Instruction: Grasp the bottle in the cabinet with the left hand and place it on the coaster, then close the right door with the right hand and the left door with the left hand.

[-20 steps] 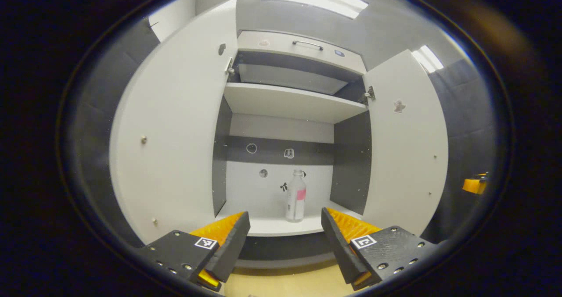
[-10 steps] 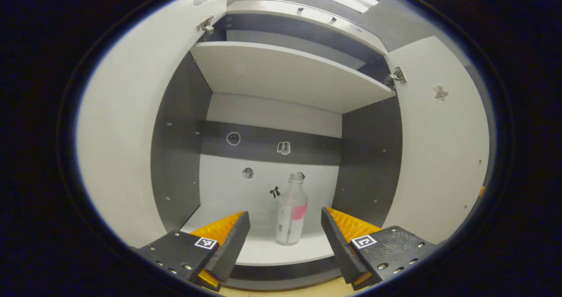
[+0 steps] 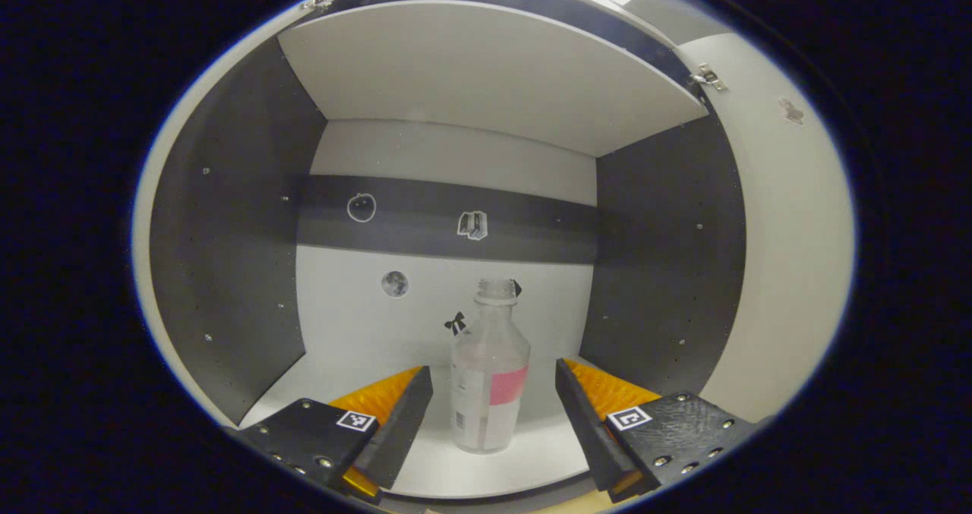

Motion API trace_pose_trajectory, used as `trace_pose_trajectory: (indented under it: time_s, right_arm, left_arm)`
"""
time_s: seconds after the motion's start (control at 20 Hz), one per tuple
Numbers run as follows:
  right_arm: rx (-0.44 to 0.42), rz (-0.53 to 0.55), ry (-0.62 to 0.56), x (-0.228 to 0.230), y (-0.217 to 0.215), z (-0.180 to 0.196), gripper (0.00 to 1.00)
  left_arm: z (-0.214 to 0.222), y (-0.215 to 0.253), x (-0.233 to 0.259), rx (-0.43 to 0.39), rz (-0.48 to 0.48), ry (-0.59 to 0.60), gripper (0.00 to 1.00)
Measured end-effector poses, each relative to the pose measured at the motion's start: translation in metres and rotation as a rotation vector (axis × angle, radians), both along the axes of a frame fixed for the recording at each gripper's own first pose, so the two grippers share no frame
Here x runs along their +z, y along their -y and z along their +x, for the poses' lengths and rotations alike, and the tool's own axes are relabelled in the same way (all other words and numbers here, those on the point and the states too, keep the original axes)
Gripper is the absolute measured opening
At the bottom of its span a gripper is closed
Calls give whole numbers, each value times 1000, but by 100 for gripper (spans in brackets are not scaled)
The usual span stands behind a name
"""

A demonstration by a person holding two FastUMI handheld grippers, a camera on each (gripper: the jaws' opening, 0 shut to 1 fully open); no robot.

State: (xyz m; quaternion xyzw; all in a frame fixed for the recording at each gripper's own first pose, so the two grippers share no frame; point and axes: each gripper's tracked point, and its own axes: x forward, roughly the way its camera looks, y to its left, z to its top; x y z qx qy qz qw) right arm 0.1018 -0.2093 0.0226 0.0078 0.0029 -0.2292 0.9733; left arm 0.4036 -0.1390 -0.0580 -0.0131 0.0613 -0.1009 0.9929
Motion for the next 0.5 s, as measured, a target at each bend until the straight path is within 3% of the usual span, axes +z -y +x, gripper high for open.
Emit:
trace_pose_trajectory:
  time_s: [0.05,0.2,0.3,0.35,0.4,0.45,0.5]
  right_arm:
    - [-1,2,-2,0,1,5,93]
    - [-4,15,-9,-5,8,16,96]
    - [-1,20,-13,-8,11,21,97]
    - [-1,17,-12,-7,11,23,96]
    - [2,11,-11,-7,11,26,93]
    - [6,6,-10,-7,10,29,93]
    - [10,4,-10,-7,10,32,93]
  left_arm:
    - [4,2,-1,-1,4,-2,94]
    - [17,7,-8,-3,20,-2,94]
    - [21,7,-8,2,41,1,100]
    - [22,7,-7,4,48,3,94]
    - [22,8,-8,-2,49,1,99]
    - [21,10,-7,-10,44,0,92]
    - [21,8,-5,-5,41,6,92]
